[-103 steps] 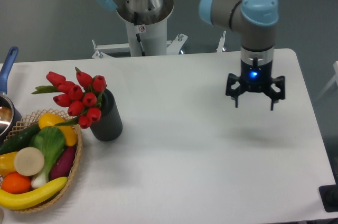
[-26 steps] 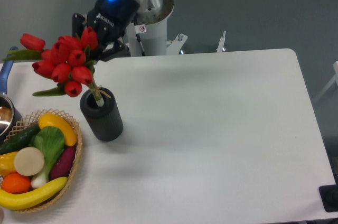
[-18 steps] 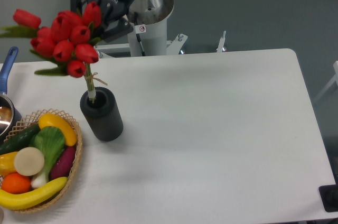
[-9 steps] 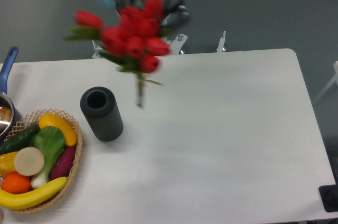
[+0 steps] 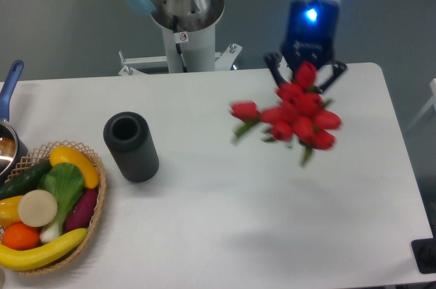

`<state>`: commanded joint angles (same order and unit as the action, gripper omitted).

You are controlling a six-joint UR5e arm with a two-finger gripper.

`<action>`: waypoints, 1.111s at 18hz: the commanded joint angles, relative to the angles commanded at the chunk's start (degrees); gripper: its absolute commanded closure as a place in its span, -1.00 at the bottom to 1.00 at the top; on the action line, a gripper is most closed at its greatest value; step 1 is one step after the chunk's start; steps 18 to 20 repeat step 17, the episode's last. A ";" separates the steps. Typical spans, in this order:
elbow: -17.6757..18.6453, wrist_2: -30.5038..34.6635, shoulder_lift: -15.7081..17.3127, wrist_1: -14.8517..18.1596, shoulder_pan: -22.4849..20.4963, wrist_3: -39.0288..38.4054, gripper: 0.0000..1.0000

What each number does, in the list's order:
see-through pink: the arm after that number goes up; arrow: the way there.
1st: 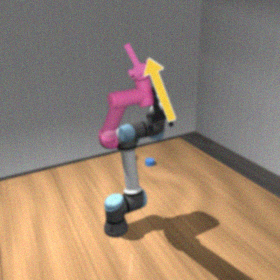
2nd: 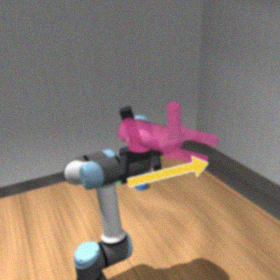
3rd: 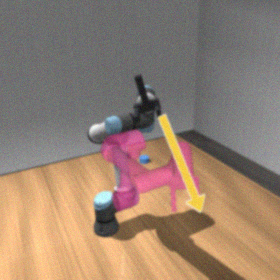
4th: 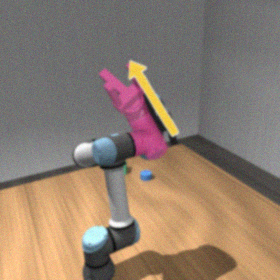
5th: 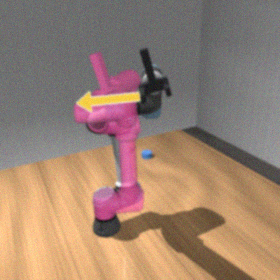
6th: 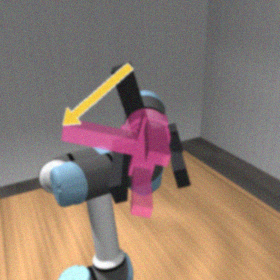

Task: Pick up the flowers from the vase
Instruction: 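Carry the tulip bunch away from the vase over the open table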

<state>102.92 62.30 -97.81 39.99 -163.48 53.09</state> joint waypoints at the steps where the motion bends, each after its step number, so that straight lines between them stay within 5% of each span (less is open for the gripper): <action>1: -0.17 0.80 -1.14 -0.09 -0.09 0.17 1.00; 12: -6.76 18.82 -9.67 3.24 1.67 7.12 0.92; 17: -12.73 26.63 -12.75 14.57 3.24 12.30 0.93; 20: -12.73 26.63 -12.75 14.57 3.24 12.30 0.93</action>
